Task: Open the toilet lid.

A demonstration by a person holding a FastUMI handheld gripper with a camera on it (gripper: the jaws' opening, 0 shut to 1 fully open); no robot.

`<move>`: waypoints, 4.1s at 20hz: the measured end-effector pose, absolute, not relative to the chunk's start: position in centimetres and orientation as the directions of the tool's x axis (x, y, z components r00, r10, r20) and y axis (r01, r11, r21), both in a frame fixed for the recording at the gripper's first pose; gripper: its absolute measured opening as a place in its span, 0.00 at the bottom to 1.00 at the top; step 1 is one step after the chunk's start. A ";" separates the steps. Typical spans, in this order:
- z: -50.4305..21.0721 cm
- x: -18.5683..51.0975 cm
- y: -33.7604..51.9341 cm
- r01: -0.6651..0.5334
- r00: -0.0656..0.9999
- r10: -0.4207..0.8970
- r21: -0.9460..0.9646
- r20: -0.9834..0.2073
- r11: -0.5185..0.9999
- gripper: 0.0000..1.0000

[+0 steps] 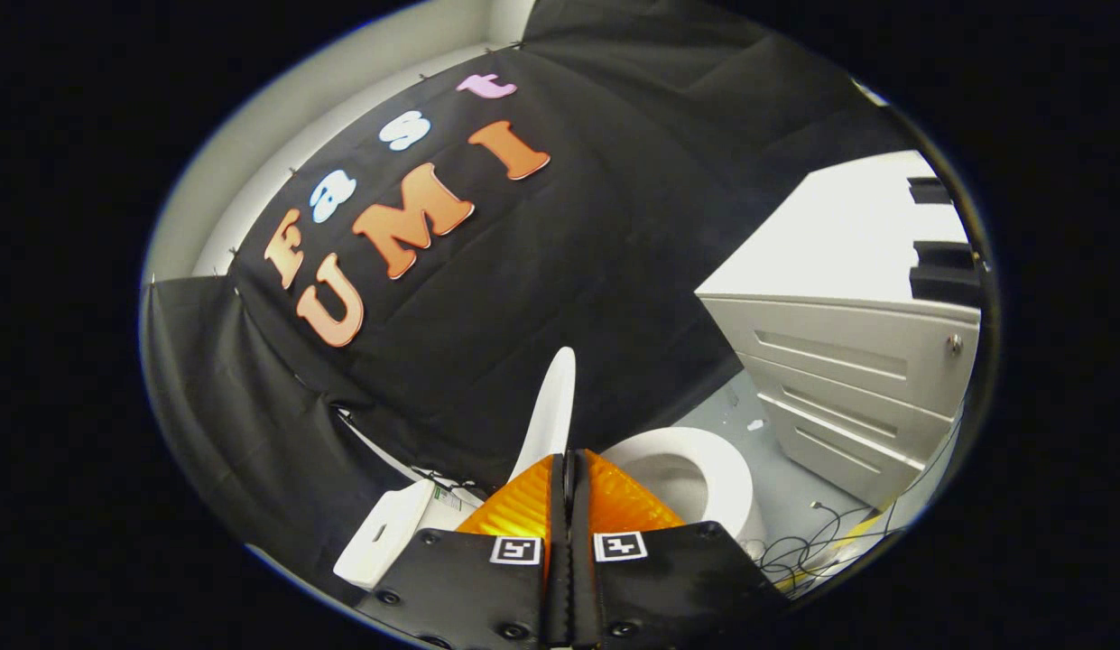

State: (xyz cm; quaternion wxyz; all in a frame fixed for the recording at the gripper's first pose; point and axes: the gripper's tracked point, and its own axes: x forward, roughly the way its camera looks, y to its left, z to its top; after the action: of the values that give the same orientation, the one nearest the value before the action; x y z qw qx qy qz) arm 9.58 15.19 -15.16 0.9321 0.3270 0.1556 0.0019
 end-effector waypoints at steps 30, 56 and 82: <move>0.0 11.5 37.3 -0.338 0.869 0.452 0.426 -0.203 0.840 0.08; 2.0 9.7 53.0 -0.453 0.804 0.553 0.377 -0.220 0.808 0.08; 1.0 8.0 59.8 -0.495 0.737 0.616 0.398 -0.279 0.772 0.54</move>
State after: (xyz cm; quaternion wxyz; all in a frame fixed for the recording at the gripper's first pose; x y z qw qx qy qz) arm 8.04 59.79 0.96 0.9196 0.1504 0.2010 0.3022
